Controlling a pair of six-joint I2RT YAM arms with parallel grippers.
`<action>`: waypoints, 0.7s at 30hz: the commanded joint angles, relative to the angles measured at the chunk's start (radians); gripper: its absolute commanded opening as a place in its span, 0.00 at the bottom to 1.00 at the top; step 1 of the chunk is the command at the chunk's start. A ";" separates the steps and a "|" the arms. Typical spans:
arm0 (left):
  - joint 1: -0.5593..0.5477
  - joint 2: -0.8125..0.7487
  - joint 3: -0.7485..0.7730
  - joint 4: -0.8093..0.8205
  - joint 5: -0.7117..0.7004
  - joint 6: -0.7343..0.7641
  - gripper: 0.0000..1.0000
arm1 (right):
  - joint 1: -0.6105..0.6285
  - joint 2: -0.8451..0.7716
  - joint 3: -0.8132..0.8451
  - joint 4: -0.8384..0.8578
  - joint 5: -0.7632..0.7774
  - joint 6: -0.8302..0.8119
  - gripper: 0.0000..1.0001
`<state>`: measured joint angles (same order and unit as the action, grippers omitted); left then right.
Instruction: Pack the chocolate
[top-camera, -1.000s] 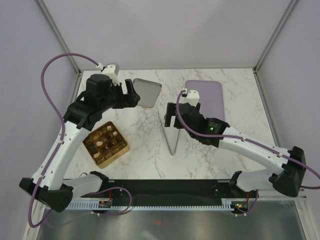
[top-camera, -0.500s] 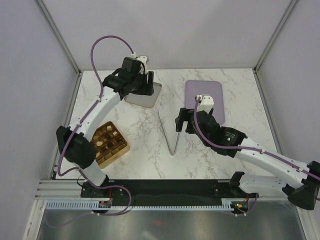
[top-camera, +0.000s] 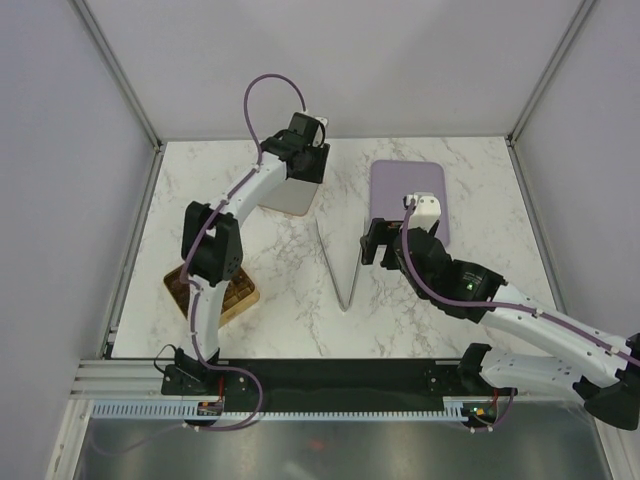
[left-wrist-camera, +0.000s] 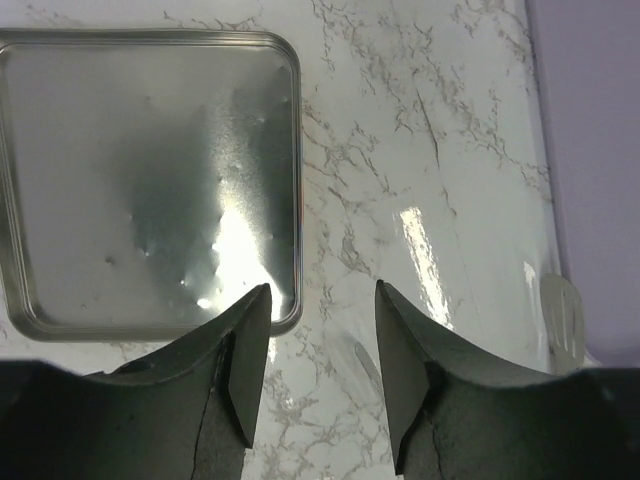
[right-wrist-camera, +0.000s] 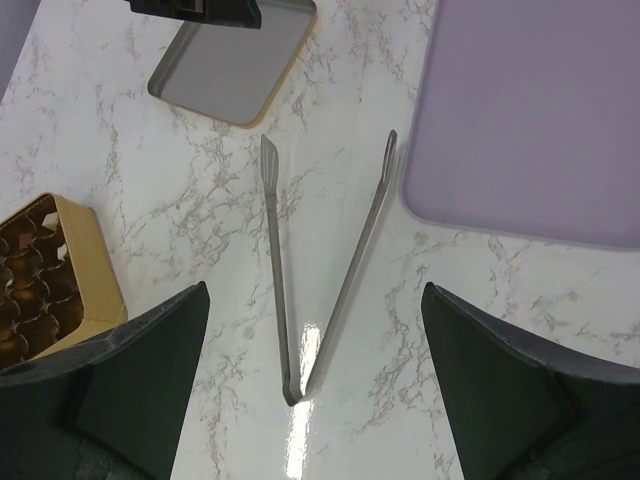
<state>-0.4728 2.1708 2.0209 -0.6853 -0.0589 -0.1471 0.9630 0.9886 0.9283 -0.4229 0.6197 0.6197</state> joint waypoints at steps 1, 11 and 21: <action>0.002 0.059 0.078 0.030 -0.026 0.066 0.53 | 0.003 0.007 0.040 0.026 0.022 -0.014 0.95; 0.008 0.205 0.085 0.061 -0.018 0.043 0.50 | 0.002 -0.028 -0.020 0.041 0.050 -0.005 0.95; 0.008 0.284 0.073 0.070 -0.019 0.011 0.36 | 0.002 -0.093 -0.097 0.046 0.057 0.015 0.95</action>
<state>-0.4667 2.4271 2.0697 -0.6346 -0.0708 -0.1280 0.9627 0.9211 0.8490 -0.4019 0.6598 0.6243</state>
